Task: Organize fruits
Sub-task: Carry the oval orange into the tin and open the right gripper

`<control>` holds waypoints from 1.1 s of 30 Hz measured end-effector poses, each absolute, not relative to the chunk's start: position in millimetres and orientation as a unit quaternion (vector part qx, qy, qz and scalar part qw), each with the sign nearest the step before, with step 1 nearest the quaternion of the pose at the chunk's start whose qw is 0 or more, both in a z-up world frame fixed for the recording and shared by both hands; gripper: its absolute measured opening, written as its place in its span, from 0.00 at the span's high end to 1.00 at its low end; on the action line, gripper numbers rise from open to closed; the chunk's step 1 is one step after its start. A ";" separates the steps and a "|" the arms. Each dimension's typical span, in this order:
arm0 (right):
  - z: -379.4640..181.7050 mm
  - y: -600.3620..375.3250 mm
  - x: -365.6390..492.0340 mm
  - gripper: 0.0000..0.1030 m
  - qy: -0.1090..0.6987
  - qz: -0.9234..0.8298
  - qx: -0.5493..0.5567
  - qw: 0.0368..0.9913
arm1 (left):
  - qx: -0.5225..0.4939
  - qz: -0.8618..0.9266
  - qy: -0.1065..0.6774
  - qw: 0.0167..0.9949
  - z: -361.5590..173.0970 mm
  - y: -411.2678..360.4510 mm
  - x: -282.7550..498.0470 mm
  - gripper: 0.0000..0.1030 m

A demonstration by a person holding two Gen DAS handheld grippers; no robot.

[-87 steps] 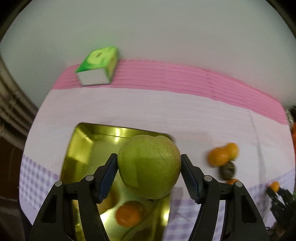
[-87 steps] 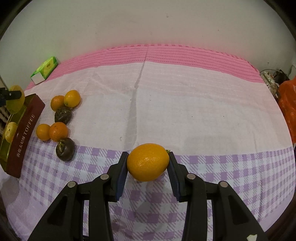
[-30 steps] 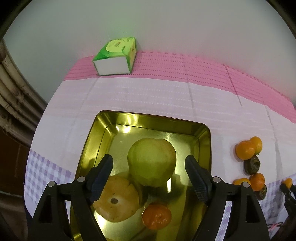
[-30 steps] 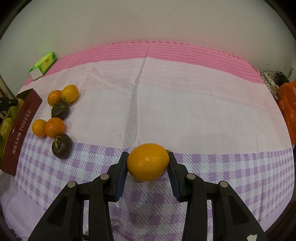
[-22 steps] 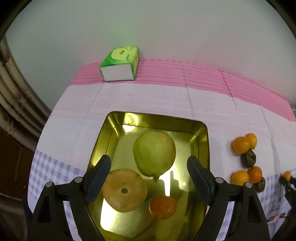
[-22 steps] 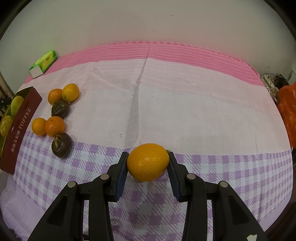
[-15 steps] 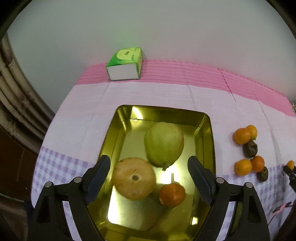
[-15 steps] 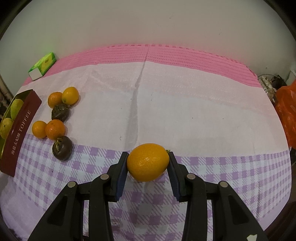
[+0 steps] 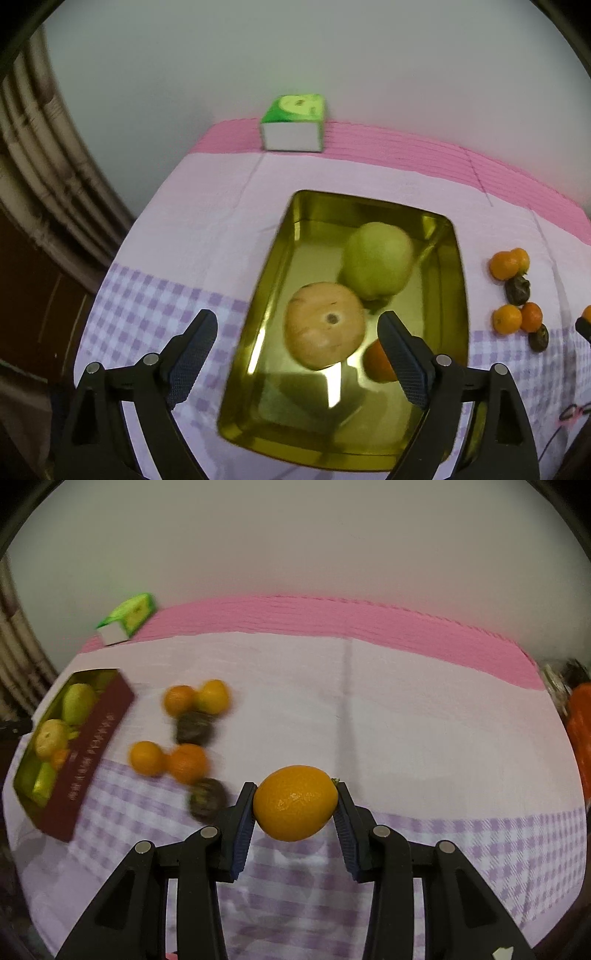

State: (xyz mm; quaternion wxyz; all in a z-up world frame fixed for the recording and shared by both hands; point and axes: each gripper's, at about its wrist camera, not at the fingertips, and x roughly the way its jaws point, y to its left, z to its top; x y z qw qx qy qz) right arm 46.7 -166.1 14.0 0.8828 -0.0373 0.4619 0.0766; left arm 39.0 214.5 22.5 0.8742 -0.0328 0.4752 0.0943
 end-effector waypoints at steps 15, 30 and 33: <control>23.0 17.8 38.6 0.63 0.470 0.286 -0.085 0.831 | -0.092 0.182 0.475 0.856 23.6 276.1 13.6 0.13; -12.9 110.9 31.1 0.63 0.510 0.343 -0.156 0.773 | -0.105 0.214 0.469 0.850 21.8 289.5 11.1 0.13; -18.6 112.2 33.9 0.63 0.516 0.342 -0.157 0.770 | -0.107 0.215 0.473 0.848 19.4 290.2 12.2 0.13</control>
